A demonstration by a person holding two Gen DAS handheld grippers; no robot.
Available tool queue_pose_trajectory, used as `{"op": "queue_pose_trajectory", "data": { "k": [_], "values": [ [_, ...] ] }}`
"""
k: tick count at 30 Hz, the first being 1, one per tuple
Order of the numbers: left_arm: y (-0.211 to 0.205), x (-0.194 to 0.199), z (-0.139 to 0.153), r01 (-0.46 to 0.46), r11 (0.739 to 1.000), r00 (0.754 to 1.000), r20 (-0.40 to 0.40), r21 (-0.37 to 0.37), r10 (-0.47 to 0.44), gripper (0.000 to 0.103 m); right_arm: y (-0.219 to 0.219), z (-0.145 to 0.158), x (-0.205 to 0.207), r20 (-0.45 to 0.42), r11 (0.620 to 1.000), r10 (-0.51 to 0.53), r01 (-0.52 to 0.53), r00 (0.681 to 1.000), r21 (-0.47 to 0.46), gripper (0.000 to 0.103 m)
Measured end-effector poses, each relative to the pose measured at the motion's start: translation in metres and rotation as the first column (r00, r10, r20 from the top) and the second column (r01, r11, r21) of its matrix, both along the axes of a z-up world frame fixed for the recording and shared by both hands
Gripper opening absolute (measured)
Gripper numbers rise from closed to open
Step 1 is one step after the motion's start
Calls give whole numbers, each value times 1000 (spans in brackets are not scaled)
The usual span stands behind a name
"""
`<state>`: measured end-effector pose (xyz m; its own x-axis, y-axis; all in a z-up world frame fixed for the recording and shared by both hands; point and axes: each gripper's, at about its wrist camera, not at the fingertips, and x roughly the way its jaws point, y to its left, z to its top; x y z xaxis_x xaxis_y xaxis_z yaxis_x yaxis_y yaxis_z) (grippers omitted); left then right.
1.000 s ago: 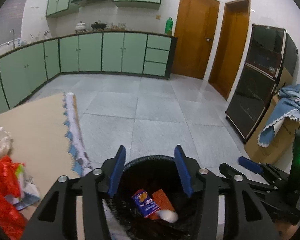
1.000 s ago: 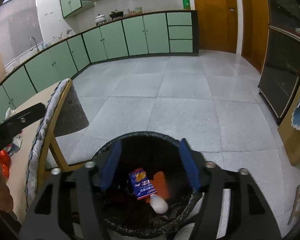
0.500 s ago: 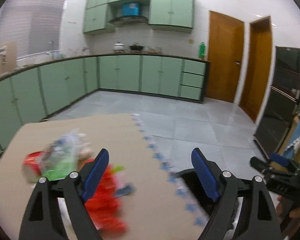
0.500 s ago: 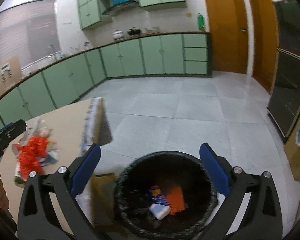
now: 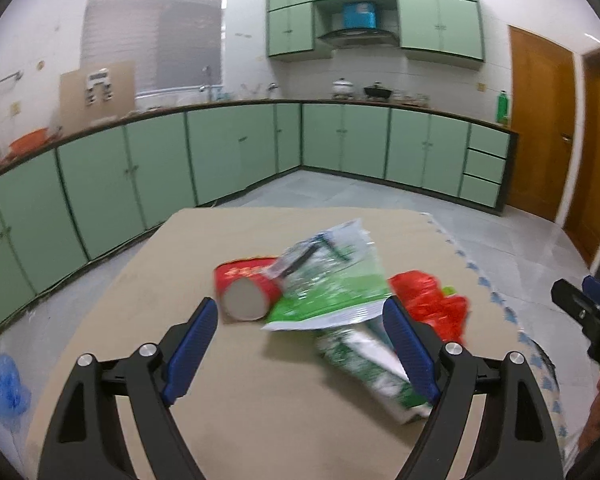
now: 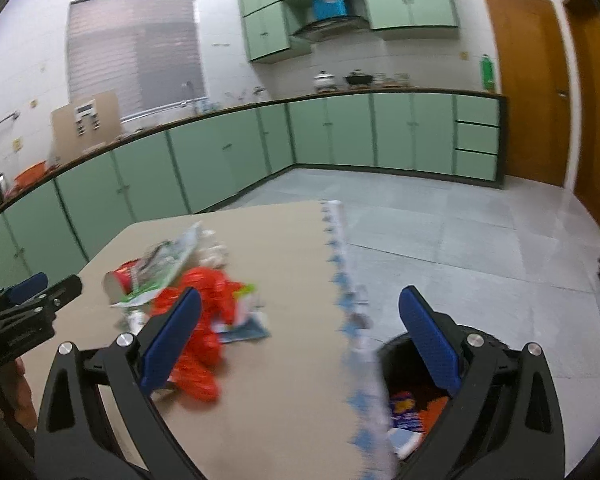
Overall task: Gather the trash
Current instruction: 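Move both open tools back over the trash on the table, then grasp the red plastic bag with the right tool and lift it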
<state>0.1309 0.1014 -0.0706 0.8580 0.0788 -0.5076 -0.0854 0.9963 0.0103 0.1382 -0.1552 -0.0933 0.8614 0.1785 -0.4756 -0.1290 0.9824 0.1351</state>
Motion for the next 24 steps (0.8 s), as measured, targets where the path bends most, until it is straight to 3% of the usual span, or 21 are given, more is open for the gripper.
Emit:
{"op": "queue_pose_trajectory", "data": {
  "k": [4,8,15,18,20,24],
  "values": [
    [11,-2,-6,-28,1000,1000,-5,13,28,83,33,-7,6,-10,998,57,-57,998,-9,95],
    [21,-1,-11,-45,999,999,-23,5,46,83,62,-15,12,-26,992,119,-120,993,-46,79],
    [28,-1,-19,-57,998,998,-39,-10,56,83,86,-24,25,-82,982,172,-178,982,-65,68],
    [28,0,-22,-55,998,997,-47,-14,54,83,90,-31,31,-117,978,186,-195,976,-69,57],
    [27,0,-23,-52,999,997,-52,-16,51,83,92,-37,35,-153,975,201,-213,968,-65,42],
    [24,0,-24,-42,999,998,-57,-15,41,83,92,-37,33,-156,967,237,-247,959,-53,22]
  ]
}}
